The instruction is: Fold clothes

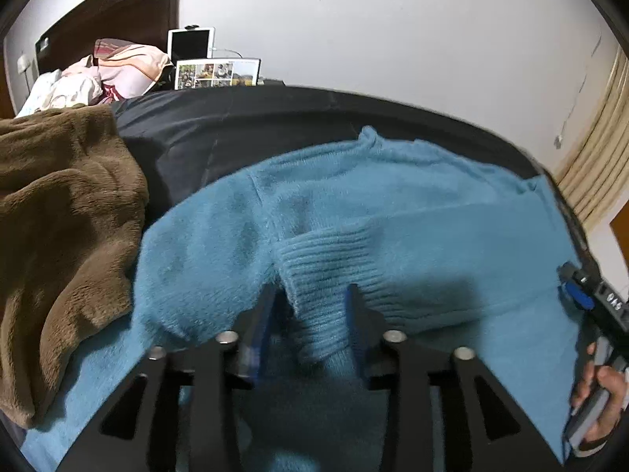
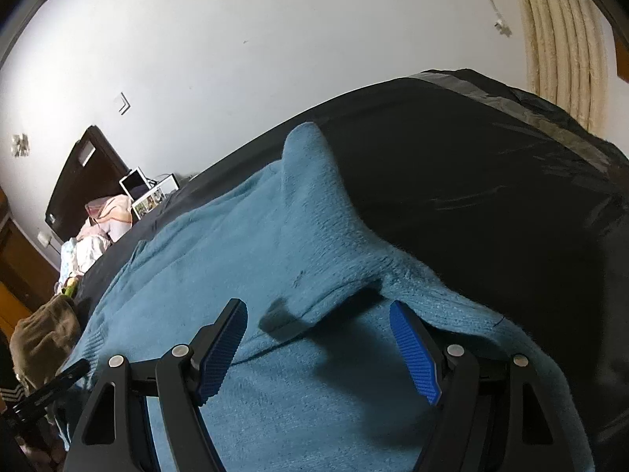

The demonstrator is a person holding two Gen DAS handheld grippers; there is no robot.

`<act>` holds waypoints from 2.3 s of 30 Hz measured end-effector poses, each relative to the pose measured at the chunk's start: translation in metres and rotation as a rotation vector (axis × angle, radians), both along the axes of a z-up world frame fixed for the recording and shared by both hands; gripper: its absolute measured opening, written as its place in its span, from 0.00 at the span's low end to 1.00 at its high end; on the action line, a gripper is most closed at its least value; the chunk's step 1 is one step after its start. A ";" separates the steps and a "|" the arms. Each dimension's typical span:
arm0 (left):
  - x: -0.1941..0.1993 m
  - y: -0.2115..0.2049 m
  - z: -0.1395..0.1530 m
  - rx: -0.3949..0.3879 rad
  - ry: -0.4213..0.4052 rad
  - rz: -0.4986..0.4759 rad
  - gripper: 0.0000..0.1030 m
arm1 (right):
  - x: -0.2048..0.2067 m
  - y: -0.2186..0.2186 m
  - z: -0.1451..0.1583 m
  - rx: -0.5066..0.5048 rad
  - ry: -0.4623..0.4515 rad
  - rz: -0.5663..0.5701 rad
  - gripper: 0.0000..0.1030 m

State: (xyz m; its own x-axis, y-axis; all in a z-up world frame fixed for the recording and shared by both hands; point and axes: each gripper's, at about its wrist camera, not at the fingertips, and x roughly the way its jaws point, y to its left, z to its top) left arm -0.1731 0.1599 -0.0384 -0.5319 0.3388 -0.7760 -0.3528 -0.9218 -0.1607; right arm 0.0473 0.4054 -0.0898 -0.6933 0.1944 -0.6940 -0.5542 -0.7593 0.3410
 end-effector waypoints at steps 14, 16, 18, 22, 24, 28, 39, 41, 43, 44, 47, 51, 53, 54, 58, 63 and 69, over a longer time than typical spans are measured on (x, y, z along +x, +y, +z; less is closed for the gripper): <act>0.021 0.011 -0.005 -0.004 0.003 -0.040 0.76 | 0.004 -0.001 0.009 0.065 -0.008 -0.061 0.75; 0.030 0.009 -0.004 0.014 0.005 -0.048 0.76 | 0.003 -0.002 0.010 0.065 0.004 -0.049 0.75; 0.041 0.003 0.000 0.036 0.009 -0.045 0.76 | 0.003 -0.006 0.013 0.078 0.025 -0.026 0.75; 0.067 -0.016 0.011 0.086 0.010 -0.036 0.76 | 0.001 -0.019 0.019 0.116 0.066 0.035 0.75; 0.081 -0.029 0.014 0.106 0.001 -0.032 0.76 | 0.000 -0.022 0.020 0.118 0.081 0.054 0.75; 0.110 -0.066 0.012 0.120 -0.023 0.014 0.77 | 0.003 -0.019 0.019 0.101 0.092 0.033 0.75; 0.151 -0.185 -0.007 0.311 -0.141 0.333 0.77 | 0.005 -0.033 0.026 0.172 0.088 0.040 0.75; 0.153 -0.196 -0.011 0.320 -0.145 0.375 0.77 | 0.005 -0.034 0.027 0.177 0.090 0.044 0.75; 0.154 -0.205 -0.015 0.353 -0.161 0.407 0.77 | 0.005 -0.034 0.027 0.177 0.091 0.047 0.75; 0.153 -0.210 -0.017 0.374 -0.167 0.424 0.77 | 0.005 -0.035 0.027 0.176 0.091 0.049 0.75; 0.149 -0.223 -0.020 0.436 -0.164 0.490 0.77 | 0.006 -0.036 0.027 0.177 0.093 0.056 0.75; 0.143 -0.247 -0.020 0.506 -0.152 0.598 0.77 | 0.005 -0.038 0.028 0.183 0.095 0.064 0.75; 0.137 -0.256 -0.025 0.528 -0.176 0.651 0.77 | 0.004 -0.038 0.028 0.185 0.096 0.067 0.75; 0.136 -0.259 -0.027 0.540 -0.177 0.665 0.76 | 0.005 -0.039 0.028 0.185 0.096 0.068 0.75; 0.133 -0.261 -0.026 0.519 -0.157 0.701 0.62 | 0.005 -0.039 0.027 0.182 0.095 0.069 0.75; 0.126 -0.265 -0.030 0.516 -0.167 0.723 0.18 | 0.005 -0.038 0.027 0.180 0.097 0.065 0.75; 0.125 -0.257 0.011 0.419 0.000 0.720 0.13 | 0.005 -0.040 0.027 0.181 0.101 0.070 0.75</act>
